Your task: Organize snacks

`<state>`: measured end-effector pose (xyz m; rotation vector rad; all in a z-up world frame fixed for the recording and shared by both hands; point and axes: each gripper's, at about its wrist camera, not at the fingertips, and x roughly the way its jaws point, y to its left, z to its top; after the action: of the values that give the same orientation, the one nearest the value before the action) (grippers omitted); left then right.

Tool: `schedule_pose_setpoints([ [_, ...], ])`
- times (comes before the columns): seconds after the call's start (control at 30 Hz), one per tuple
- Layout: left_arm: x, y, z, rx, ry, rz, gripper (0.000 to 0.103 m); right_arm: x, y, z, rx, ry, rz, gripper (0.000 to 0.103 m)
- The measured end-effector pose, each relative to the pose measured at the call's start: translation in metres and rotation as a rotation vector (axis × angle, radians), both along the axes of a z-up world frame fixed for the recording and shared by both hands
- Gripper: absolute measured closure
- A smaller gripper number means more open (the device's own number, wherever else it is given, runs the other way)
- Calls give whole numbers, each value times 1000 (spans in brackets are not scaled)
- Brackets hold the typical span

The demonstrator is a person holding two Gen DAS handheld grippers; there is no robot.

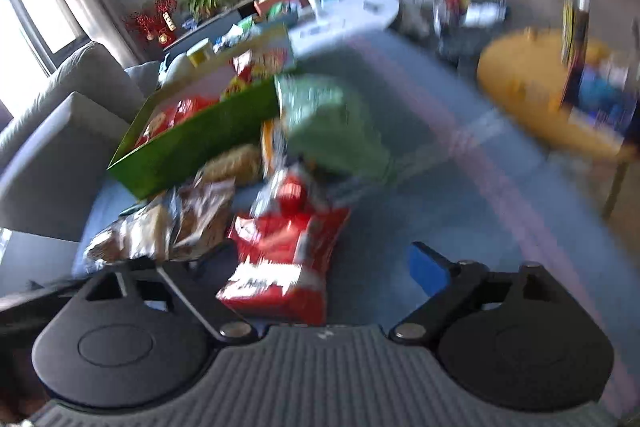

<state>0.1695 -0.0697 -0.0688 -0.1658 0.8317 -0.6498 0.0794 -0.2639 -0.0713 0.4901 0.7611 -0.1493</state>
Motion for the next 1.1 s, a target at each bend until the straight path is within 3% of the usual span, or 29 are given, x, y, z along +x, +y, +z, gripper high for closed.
schedule_pose_setpoints([
  [0.03,1,-2,-8,1,10,12,20,3,1,-5,30,0,2,2],
  [0.07,5,-5,-15,-4,29,30,21,6,2,-9,44,2,-8,13],
  [0.13,6,-2,-23,-58,17,66,23,10,1,-15,52,10,-34,17],
  [0.2,5,-2,-24,-68,13,59,44,14,-1,-20,89,-19,-13,22],
  [0.23,4,-2,-25,-87,44,33,63,13,-2,-21,120,-26,4,28],
  [0.27,3,0,-27,-123,89,13,69,11,-1,-20,147,-32,22,33],
  [0.37,-10,10,-26,-156,50,6,69,2,11,-12,110,-57,44,39],
  [0.63,-45,30,2,-166,-84,26,69,-18,25,8,93,-117,100,40],
  [1.1,-34,51,40,-198,-162,49,68,-5,45,46,37,-205,175,40],
])
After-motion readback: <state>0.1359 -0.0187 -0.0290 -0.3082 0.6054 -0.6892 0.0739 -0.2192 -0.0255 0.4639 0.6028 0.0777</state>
